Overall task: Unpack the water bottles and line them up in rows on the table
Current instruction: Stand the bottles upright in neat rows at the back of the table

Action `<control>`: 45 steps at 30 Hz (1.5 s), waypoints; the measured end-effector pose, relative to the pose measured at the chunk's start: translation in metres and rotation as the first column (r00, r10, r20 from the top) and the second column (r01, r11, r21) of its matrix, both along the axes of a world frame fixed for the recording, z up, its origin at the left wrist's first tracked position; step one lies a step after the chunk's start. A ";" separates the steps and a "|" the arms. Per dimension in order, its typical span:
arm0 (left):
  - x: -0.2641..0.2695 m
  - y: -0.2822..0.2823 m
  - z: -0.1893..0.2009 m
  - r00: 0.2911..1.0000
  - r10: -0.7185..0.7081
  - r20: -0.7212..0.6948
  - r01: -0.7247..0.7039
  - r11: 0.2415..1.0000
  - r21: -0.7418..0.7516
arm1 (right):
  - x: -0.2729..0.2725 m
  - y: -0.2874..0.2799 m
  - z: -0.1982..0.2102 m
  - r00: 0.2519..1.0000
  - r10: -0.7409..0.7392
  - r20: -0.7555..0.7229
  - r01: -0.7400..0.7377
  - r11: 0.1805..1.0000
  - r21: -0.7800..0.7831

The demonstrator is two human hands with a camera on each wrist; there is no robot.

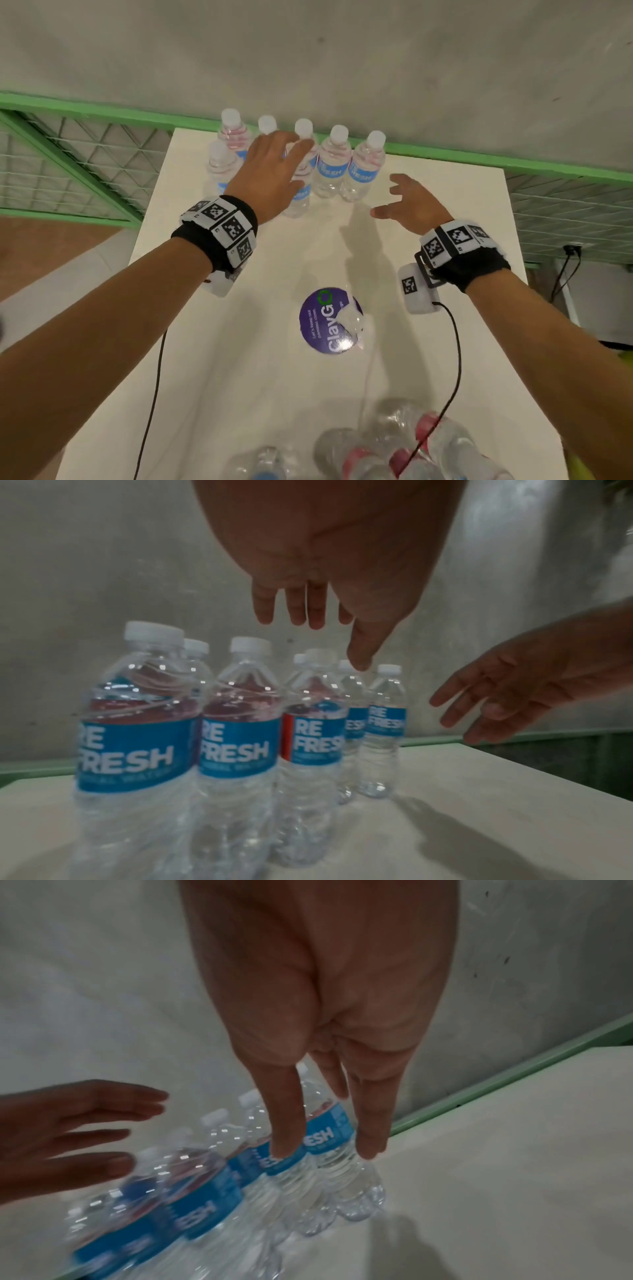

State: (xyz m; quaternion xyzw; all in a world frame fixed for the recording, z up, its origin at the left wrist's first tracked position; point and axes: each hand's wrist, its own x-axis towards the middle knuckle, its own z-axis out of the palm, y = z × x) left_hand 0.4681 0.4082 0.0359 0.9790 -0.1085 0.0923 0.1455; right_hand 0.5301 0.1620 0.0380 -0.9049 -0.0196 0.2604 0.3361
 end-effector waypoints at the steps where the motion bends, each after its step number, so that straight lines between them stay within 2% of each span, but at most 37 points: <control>1: -0.010 -0.008 0.001 0.999 -0.033 0.034 0.032 0.999 0.013 | -0.015 -0.002 0.006 0.998 0.054 -0.020 -0.054 0.998 -0.019; 3: -0.039 -0.030 -0.002 0.991 -0.135 0.015 0.135 0.991 -0.014 | -0.049 -0.009 0.018 0.981 0.169 -0.091 -0.171 0.985 -0.017; 5: -0.075 -0.058 -0.006 0.949 -0.306 -0.082 0.300 0.951 -0.074 | -0.086 -0.020 0.032 0.942 0.268 -0.200 -0.267 0.963 0.030; 7: -0.115 -0.089 -0.006 0.826 -0.494 -0.273 0.475 0.869 -0.136 | -0.124 -0.035 0.045 0.876 0.372 -0.309 -0.375 0.926 0.052; 9: -0.152 -0.113 -0.005 0.628 -0.607 -0.487 0.603 0.775 -0.188 | -0.157 -0.056 0.052 0.794 0.473 -0.383 -0.508 0.861 0.010; 10: -0.167 -0.121 -0.004 0.538 -0.639 -0.549 0.646 0.731 -0.218 | -0.171 -0.067 0.054 0.760 0.513 -0.400 -0.571 0.821 -0.032; 12: -0.192 -0.135 -0.001 0.408 -0.679 -0.611 0.685 0.670 -0.287 | -0.194 -0.089 0.058 0.715 0.562 -0.415 -0.656 0.745 -0.122; 14: -0.209 -0.145 0.000 0.311 -0.692 -0.652 0.708 0.626 -0.326 | -0.212 -0.106 0.062 0.716 0.562 -0.415 -0.667 0.727 -0.166; 17: -0.223 -0.156 -0.002 0.257 -0.677 -0.689 0.725 0.606 -0.326 | -0.233 -0.121 0.065 0.741 0.510 -0.437 -0.627 0.758 -0.180; 21: -0.233 -0.162 -0.003 0.263 -0.658 -0.705 0.642 0.665 -0.381 | -0.249 -0.131 0.054 0.791 0.451 -0.414 -0.569 0.791 -0.225; 24: -0.234 -0.161 -0.003 0.306 -0.619 -0.723 0.571 0.727 -0.381 | -0.256 -0.132 0.049 0.853 0.401 -0.334 -0.488 0.840 -0.238; 27: -0.225 -0.152 0.000 0.372 -0.579 -0.726 0.460 0.794 -0.398 | -0.252 -0.128 0.045 0.896 0.330 -0.298 -0.408 0.875 -0.259; 30: -0.202 -0.136 0.005 0.452 -0.529 -0.718 0.360 0.845 -0.396 | -0.231 -0.119 0.047 0.941 0.199 -0.273 -0.254 0.950 -0.184; 34: -0.164 -0.107 0.011 0.594 -0.435 -0.677 0.208 0.896 -0.393 | -0.190 -0.097 0.049 0.954 0.211 -0.214 -0.238 0.965 -0.109; 37: -0.138 -0.084 0.008 0.674 -0.321 -0.665 0.065 0.923 -0.379 | -0.159 -0.074 0.046 0.960 0.202 -0.191 -0.225 0.969 -0.105; 40: -0.115 -0.063 0.004 0.740 -0.231 -0.631 -0.006 0.937 -0.349 | -0.134 -0.051 0.042 0.982 0.153 -0.111 -0.167 0.977 -0.131; 42: -0.103 -0.053 0.003 0.769 -0.195 -0.608 -0.031 0.940 -0.341 | -0.122 -0.040 0.038 0.992 0.124 -0.036 -0.128 0.983 -0.131; 45: -0.093 -0.041 0.003 0.784 -0.199 -0.588 -0.064 0.916 -0.395 | -0.112 -0.037 0.029 0.993 0.104 -0.049 -0.107 0.991 -0.078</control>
